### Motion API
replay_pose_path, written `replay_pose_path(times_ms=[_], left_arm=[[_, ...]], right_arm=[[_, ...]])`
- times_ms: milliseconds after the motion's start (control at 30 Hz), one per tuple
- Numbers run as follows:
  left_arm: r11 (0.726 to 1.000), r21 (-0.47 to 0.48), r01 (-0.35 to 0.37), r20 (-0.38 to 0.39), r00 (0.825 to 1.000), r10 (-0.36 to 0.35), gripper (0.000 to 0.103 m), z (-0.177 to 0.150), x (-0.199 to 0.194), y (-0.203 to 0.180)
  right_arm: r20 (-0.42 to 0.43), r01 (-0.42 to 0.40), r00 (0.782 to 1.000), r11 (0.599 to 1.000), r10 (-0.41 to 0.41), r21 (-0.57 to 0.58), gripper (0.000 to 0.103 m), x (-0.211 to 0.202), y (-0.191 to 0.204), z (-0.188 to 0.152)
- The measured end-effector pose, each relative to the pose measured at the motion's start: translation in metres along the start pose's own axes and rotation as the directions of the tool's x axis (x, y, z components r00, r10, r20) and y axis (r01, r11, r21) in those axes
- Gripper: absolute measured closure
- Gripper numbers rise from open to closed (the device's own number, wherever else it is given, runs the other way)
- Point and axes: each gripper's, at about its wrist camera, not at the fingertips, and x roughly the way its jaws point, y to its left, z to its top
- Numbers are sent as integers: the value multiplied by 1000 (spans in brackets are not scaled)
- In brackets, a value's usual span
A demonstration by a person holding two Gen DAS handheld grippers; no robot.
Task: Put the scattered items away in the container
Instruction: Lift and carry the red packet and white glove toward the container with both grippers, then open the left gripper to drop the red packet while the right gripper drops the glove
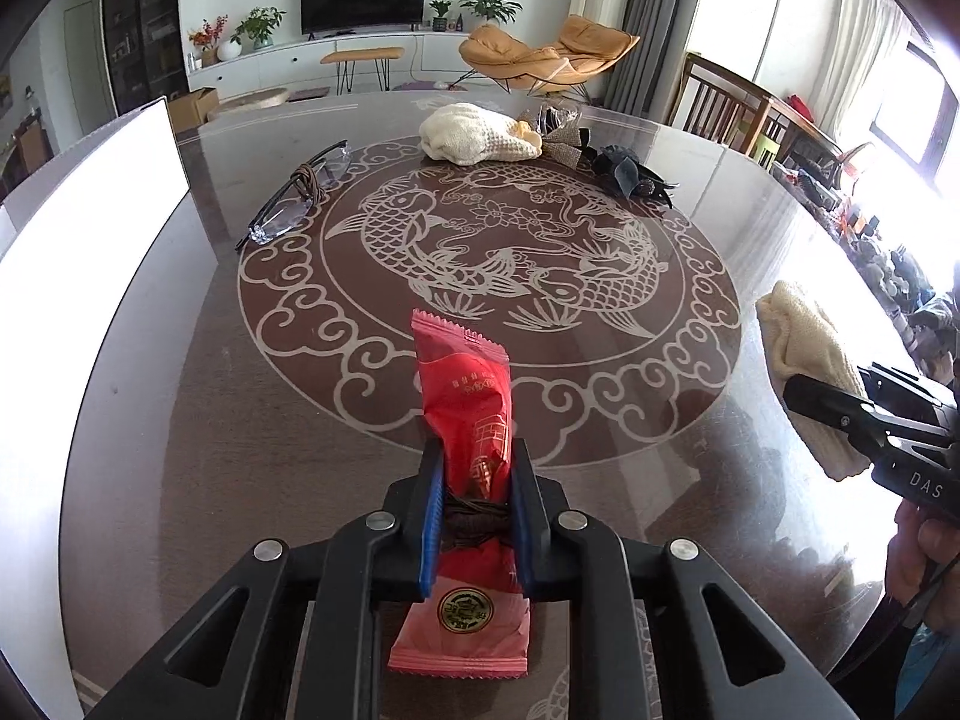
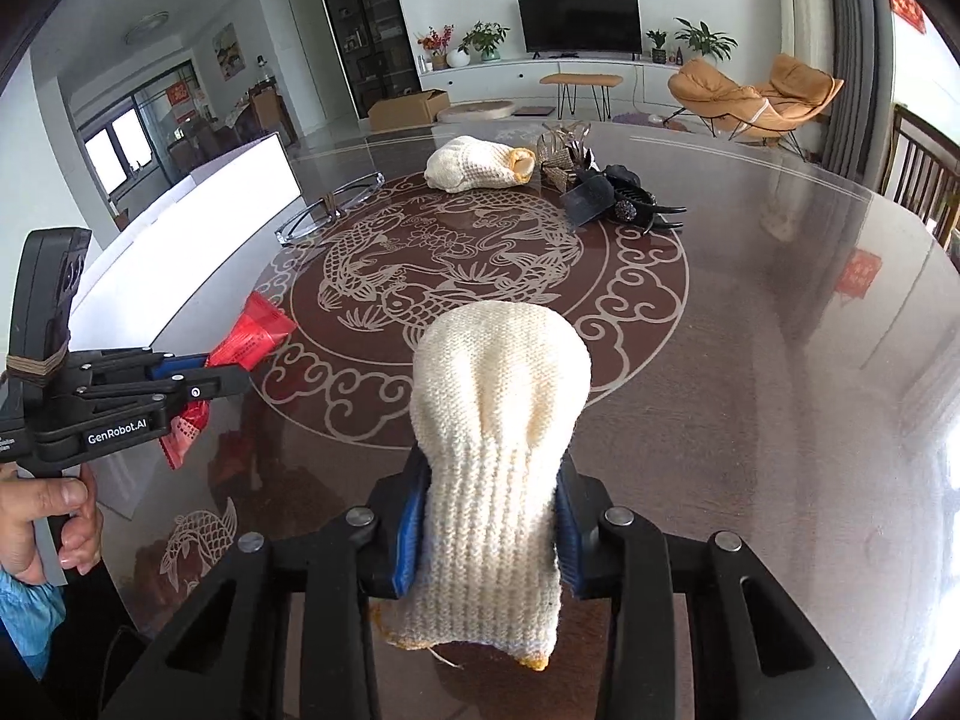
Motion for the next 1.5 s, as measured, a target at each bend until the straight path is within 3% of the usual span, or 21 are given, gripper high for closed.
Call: replay_pose_path(times_ms=[167, 367, 500, 600, 700, 800, 900, 1000, 1067, 1100, 1133, 1167, 1200, 1367, 1500], left_arm=[[994, -101, 44, 20, 999, -42, 84, -9, -16, 14], [986, -145, 80, 146, 988, -59, 84, 3, -86, 44], [983, -182, 36, 207, 978, 2, 84, 13, -142, 96], [969, -247, -16, 225, 971, 74, 84, 10, -180, 152], [945, -301, -132, 191, 962, 195, 84, -4, -203, 207], [906, -377, -194, 130, 957, 259, 84, -25, -214, 262], [872, -431, -231, 62, 957, 284, 84, -43, -208, 301], [856, -462, -231, 16, 963, 269, 84, -55, -196, 322], [845, -478, -239, -19, 965, 263, 82, -63, -188, 329], [836, -484, -258, -38, 961, 275, 74, -65, -185, 332], [826, -490, -279, -55, 955, 291, 50, -68, -182, 336], [816, -498, -295, -60, 950, 306, 35, -70, -181, 338], [809, -507, -297, -47, 947, 319, 15, -72, -183, 339], [817, -509, -271, 25, 944, 329, 15, -72, -193, 329], [865, -432, -256, 95, 941, 326, 15, -54, -203, 287]], right_arm=[[-22, 11, 1000, 1000, -11, -5, 67, -4, 20, -9], [23, -89, 996, 992, 91, -85, 67, -17, 81, 21], [51, -192, 978, 965, 204, -179, 67, -20, 154, 61], [50, -295, 948, 925, 315, -239, 67, -16, 219, 89], [40, -374, 913, 873, 405, -313, 67, -11, 291, 109], [-1, -431, 884, 813, 468, -390, 67, 2, 360, 117], [-67, -455, 876, 774, 477, -440, 67, 30, 415, 114], [-146, -466, 878, 747, 455, -474, 66, 66, 456, 102], [-220, -482, 875, 724, 432, -493, 60, 89, 476, 93], [-265, -487, 873, 721, 409, -492, 51, 102, 482, 88], [-318, -508, 861, 717, 397, -478, 37, 114, 487, 83], [-360, -528, 846, 711, 393, -465, 31, 122, 489, 79], [-360, -528, 846, 709, 392, -467, 30, 125, 490, 77], [-288, -510, 860, 731, 421, -454, 30, 114, 469, 80], [-154, -461, 884, 771, 441, -438, 30, 83, 421, 91]])
